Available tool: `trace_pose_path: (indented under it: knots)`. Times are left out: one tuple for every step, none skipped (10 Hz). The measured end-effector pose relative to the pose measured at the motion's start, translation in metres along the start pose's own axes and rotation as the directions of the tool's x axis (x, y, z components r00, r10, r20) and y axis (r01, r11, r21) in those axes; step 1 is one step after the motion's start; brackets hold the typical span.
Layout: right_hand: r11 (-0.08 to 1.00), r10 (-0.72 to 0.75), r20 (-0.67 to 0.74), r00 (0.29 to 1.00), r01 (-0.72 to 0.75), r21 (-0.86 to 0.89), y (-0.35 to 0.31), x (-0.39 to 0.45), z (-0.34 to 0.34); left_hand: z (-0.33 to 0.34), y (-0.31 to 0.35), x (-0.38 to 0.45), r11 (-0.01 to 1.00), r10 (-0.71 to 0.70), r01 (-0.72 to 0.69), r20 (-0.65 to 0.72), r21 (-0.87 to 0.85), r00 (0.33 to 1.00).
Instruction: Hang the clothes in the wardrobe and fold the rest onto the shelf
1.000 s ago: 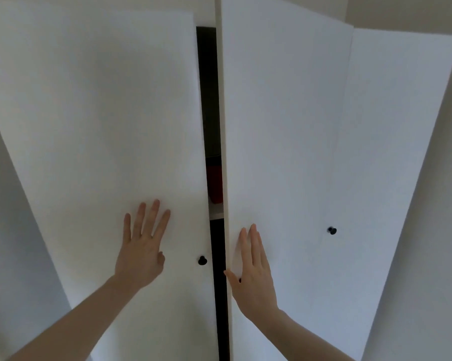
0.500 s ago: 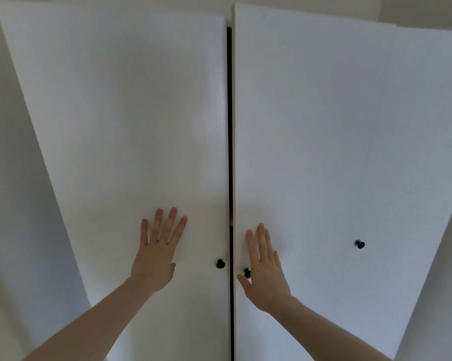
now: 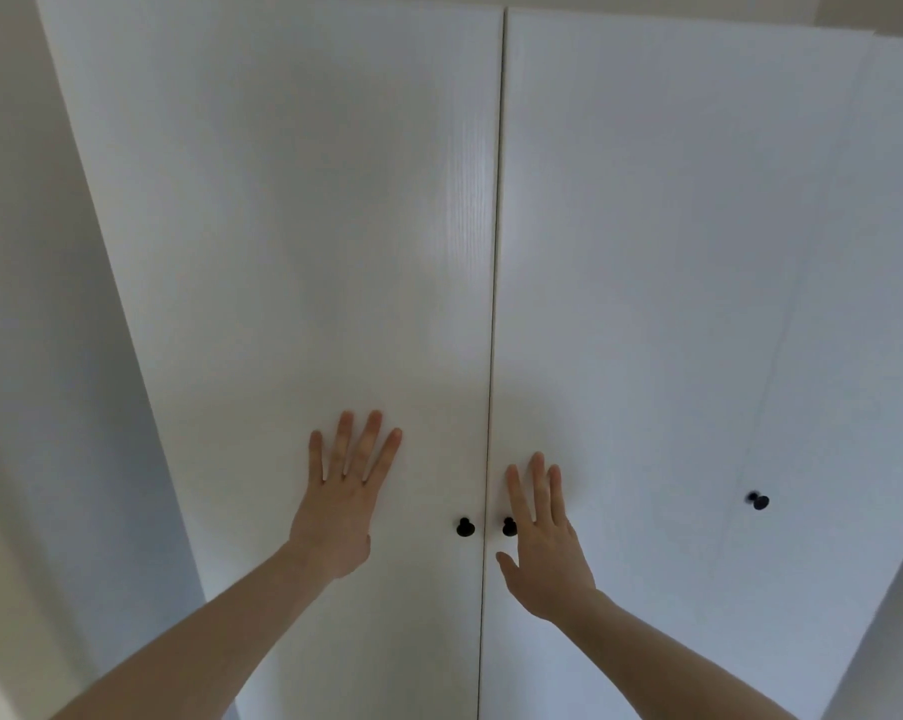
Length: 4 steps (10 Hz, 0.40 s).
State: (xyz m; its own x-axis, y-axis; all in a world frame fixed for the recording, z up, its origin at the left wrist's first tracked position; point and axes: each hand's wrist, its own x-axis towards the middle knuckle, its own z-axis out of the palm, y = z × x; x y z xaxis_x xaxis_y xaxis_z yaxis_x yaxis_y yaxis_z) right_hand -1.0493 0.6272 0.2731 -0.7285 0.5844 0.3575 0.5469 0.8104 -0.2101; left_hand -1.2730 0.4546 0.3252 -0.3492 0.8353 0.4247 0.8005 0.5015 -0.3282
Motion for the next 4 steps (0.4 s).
trace_pose_path:
  knots:
    - [1.000,-0.004,-0.001,1.000,0.004,-0.011,0.001,0.003,0.002,-0.003,0.002,0.001,1.000,-0.024,0.023,0.044,0.015,0.999]
    - [1.000,0.008,0.015,1.000,-0.008,-0.022,-0.001,0.004,-0.001,-0.011,0.005,0.002,0.999,-0.042,0.041,0.093,0.012,0.995]
    - [1.000,0.014,0.017,1.000,-0.014,-0.004,-0.002,0.004,-0.003,-0.019,0.010,0.001,0.999,-0.040,0.037,0.143,0.022,0.989]
    - [0.998,-0.005,0.058,0.998,0.001,0.069,-0.002,0.004,-0.014,-0.028,0.011,0.003,0.999,-0.050,0.049,0.144,0.010,0.988]
